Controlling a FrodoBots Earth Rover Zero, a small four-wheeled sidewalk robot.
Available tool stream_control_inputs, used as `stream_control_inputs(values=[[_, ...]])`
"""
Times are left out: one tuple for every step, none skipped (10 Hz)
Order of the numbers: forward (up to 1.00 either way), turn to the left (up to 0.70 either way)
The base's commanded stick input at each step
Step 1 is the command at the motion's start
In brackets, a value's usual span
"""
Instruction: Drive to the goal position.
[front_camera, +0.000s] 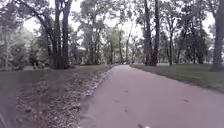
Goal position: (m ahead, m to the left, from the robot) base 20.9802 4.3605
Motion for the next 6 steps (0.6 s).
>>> stream_control_inputs(values=[[0.69, 0.01], [0.69, 0.01], [0.69, 0.0], [0.69, 0.0], [0.69, 0.0], [0.69, 0.0]])
